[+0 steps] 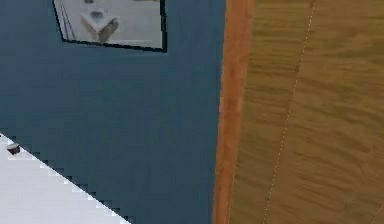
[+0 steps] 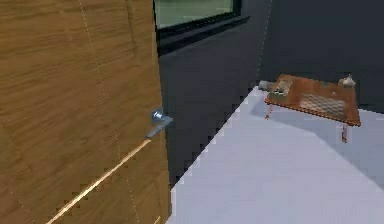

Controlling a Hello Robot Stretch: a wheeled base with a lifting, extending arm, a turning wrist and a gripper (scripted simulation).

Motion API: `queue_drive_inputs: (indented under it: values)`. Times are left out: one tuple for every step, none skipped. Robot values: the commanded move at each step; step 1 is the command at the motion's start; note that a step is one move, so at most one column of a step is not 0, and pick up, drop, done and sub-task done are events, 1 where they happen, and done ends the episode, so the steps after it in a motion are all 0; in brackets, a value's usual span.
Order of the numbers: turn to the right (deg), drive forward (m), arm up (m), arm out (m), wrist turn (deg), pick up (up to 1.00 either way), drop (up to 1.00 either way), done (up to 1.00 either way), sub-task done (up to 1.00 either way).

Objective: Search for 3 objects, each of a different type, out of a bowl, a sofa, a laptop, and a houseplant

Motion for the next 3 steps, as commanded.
queue_drive_inputs:
  values:
    - [-45.0,0.0,0.0,0.0,0.0,0.0,0.0,0.0,0.0]
    - [-9.0,0.0,0.0,0.0,0.0,0.0,0.0,0.0,0.0]
    - [0.0,0.45,0.0,0.0,0.0,0.0,0.0,0.0,0.0]
